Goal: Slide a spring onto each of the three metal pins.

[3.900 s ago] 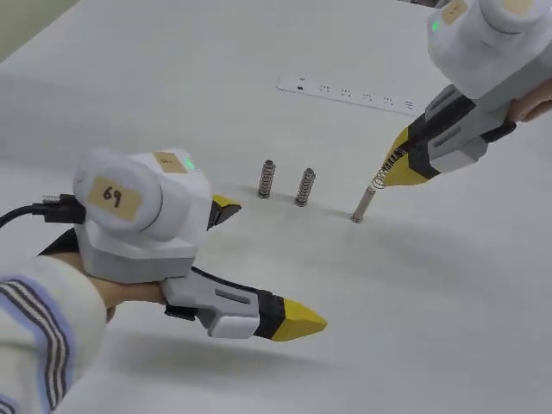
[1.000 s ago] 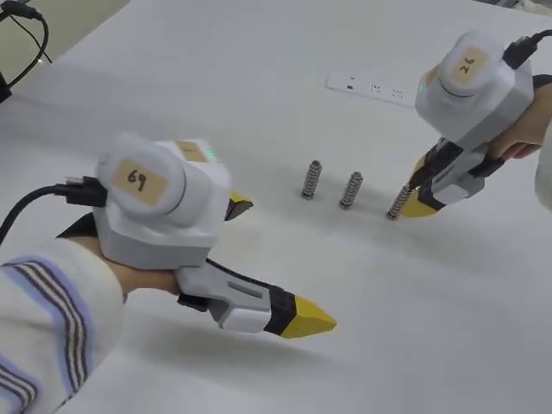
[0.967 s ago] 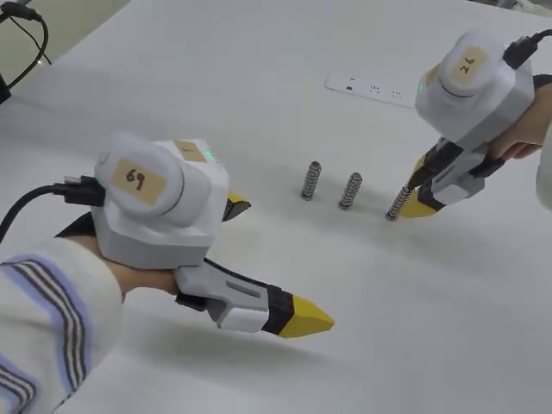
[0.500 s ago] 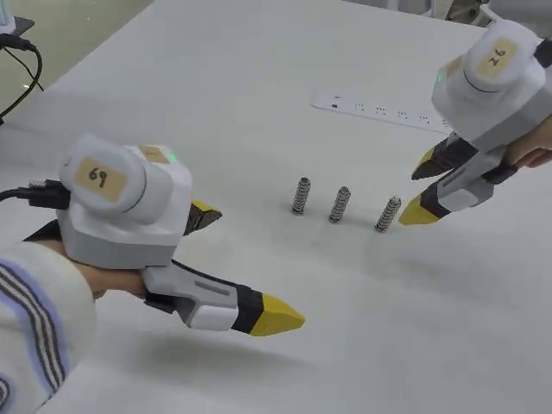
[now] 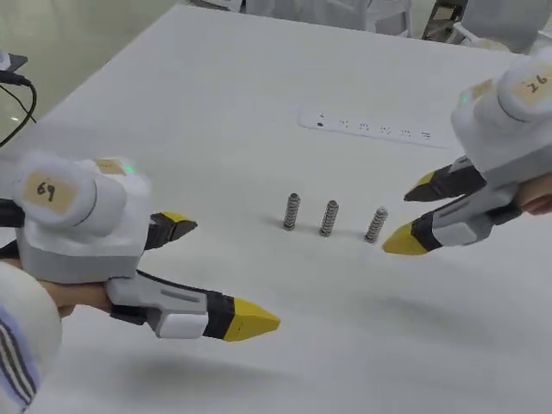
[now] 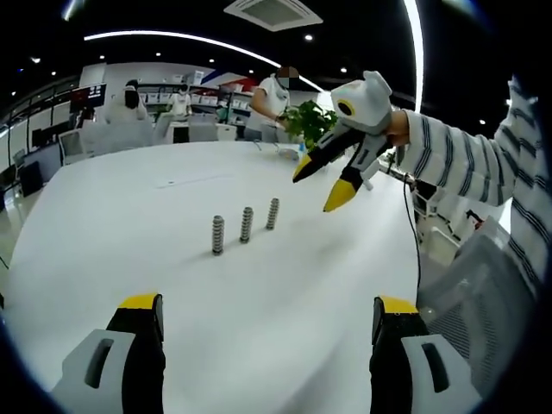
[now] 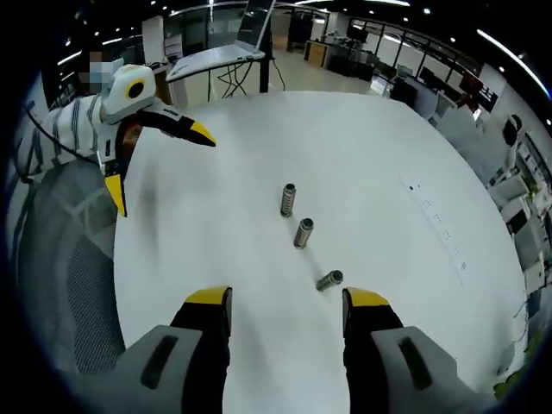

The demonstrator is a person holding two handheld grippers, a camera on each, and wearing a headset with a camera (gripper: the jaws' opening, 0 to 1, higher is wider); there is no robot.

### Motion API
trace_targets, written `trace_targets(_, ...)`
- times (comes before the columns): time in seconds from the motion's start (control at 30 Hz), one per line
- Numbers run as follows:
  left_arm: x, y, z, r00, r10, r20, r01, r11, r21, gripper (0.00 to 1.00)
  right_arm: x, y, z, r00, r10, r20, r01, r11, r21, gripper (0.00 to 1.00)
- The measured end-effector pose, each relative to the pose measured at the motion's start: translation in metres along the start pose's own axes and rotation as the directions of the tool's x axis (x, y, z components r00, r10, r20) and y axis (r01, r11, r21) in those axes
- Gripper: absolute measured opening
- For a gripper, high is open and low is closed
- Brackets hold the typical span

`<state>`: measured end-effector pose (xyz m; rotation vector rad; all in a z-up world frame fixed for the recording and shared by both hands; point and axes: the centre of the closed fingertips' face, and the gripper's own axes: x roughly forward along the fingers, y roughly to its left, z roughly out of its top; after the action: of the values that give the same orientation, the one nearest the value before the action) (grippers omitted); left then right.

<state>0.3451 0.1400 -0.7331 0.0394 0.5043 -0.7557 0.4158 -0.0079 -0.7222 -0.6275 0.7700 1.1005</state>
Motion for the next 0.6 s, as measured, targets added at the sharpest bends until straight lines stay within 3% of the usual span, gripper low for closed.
trace_targets(0.17,-0.003,0.004,-0.002,0.9999,0.016,-0.005,-0.016,1.0,-0.021,0.98,-0.007,0.006,0.0,0.9934,-0.043,0.106,0.039,0.998,0.046,0.69)
trace_targets(0.27,-0.007,0.005,-0.007,0.9997,0.017,-0.015,-0.018,0.999,-0.042,0.98,-0.01,0.011,-0.006,0.9897,-0.049,0.135,0.037,0.995,0.095,0.76)
trace_targets(0.4,-0.012,0.009,-0.009,0.9996,0.029,-0.002,-0.029,0.998,-0.063,0.98,-0.014,0.016,-0.008,0.9785,-0.068,0.195,0.041,0.989,0.141,0.86)
trace_targets(0.5,-0.017,0.016,-0.005,0.9981,0.057,0.021,-0.057,0.998,-0.003,0.98,-0.015,0.024,-0.006,0.9668,-0.078,0.243,0.04,0.987,0.155,0.88)
trace_targets(0.6,-0.022,0.018,-0.005,0.9983,0.054,0.024,-0.053,0.998,-0.024,0.98,-0.015,0.034,-0.006,0.9571,-0.078,0.279,0.031,0.985,0.171,0.91)
